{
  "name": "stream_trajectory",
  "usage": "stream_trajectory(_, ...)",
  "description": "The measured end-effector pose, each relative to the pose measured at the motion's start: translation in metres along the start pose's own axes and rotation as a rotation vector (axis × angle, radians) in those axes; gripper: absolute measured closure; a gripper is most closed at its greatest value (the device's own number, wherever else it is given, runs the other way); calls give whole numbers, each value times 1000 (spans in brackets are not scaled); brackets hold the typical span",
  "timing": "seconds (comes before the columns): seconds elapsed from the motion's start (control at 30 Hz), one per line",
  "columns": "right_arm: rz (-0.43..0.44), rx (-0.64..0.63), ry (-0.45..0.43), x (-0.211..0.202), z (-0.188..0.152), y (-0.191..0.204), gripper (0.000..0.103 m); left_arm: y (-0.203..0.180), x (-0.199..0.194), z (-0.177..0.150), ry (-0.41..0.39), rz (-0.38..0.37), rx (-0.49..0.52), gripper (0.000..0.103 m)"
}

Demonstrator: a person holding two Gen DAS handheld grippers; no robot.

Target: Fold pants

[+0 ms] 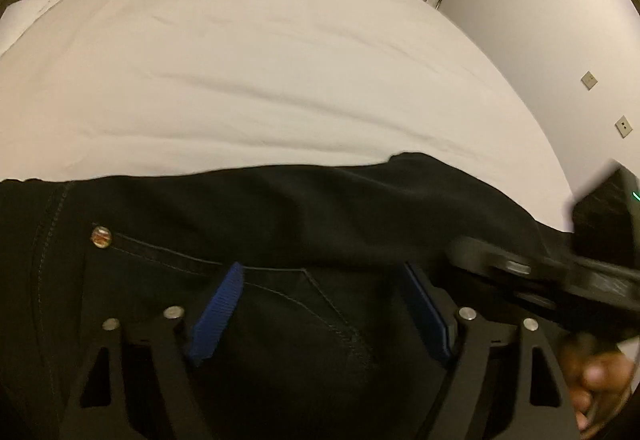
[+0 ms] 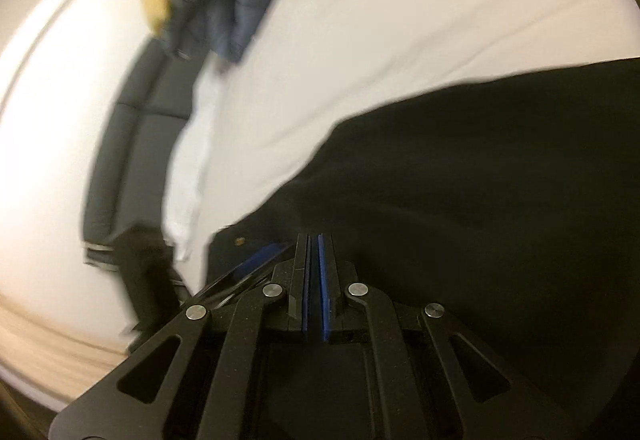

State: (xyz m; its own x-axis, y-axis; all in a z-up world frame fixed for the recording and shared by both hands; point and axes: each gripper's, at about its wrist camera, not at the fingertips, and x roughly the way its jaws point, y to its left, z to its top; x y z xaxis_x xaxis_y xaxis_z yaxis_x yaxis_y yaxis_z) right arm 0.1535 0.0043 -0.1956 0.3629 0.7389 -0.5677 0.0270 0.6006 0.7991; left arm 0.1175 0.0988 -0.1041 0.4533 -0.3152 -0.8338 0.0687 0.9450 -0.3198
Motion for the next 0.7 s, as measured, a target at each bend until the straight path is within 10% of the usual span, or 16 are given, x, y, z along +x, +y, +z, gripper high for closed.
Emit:
stream_trajectory(0.2, -9, -6, 23, 65, 27, -22, 103, 46, -7, -3, -10, -31, -127, 97)
stream_trajectory(0.33, -23, 94, -110, 49, 59, -48, 103, 70, -8, -6, -10, -115, -199, 97)
stream_trajectory(0.7, -179, 373, -546, -198, 17, -183, 103, 39, -12, -10, -23, -9, -93, 98)
